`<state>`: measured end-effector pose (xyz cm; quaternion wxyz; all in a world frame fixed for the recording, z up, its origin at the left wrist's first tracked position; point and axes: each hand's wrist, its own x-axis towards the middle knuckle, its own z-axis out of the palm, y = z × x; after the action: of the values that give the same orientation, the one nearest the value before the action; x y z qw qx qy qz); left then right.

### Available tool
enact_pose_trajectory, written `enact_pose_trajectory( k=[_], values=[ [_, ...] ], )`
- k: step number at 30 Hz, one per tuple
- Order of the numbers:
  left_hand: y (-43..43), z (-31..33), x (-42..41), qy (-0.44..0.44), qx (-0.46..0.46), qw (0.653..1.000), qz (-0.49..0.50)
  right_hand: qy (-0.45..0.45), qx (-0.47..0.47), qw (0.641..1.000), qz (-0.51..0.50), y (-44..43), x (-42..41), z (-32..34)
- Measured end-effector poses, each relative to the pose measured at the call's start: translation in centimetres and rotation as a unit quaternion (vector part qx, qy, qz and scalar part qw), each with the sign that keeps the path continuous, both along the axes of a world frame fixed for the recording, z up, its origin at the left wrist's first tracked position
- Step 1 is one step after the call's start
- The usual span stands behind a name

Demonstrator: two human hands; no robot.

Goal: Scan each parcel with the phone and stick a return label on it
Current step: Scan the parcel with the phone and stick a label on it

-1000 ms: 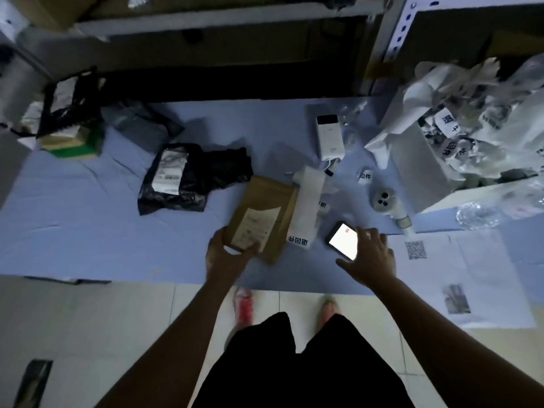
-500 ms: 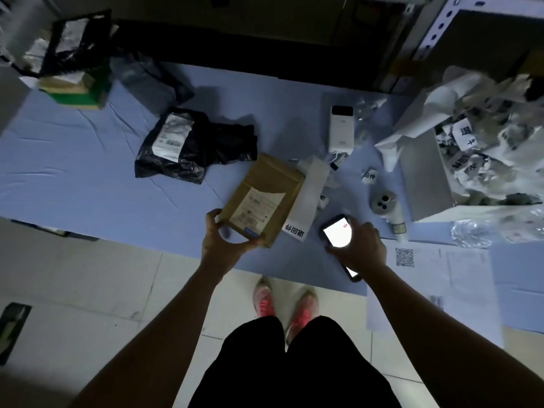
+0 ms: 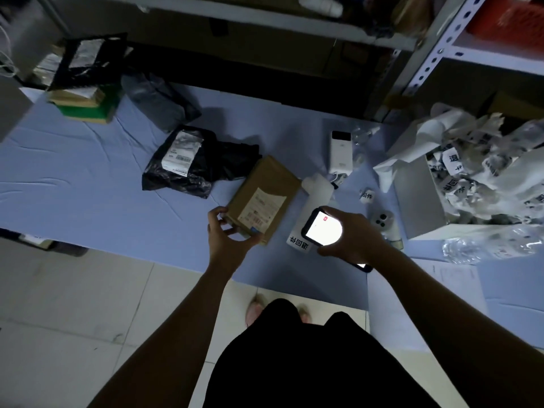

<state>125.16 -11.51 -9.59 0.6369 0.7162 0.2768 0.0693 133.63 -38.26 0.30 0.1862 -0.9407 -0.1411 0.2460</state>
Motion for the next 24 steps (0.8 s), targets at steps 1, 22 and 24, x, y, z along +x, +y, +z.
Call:
enact_pose_trajectory(
  k=[1, 22, 24],
  values=[
    [0.3, 0.1, 0.1, -0.004, 0.012, 1.0, 0.006, -0.004, -0.024, 0.999, 0.023, 0.2, 0.1, 0.4],
    [-0.3, 1.2, 1.7, 0.039, 0.041, 0.998, 0.043, -0.052, -0.086, 0.995, -0.013, 0.5, -1.4, -0.2],
    [-1.1, 1.2, 2.0, 0.052, 0.042, 0.997, 0.026, -0.053, -0.064, 0.994, -0.064, 0.1, -1.5, -1.4]
  ],
)
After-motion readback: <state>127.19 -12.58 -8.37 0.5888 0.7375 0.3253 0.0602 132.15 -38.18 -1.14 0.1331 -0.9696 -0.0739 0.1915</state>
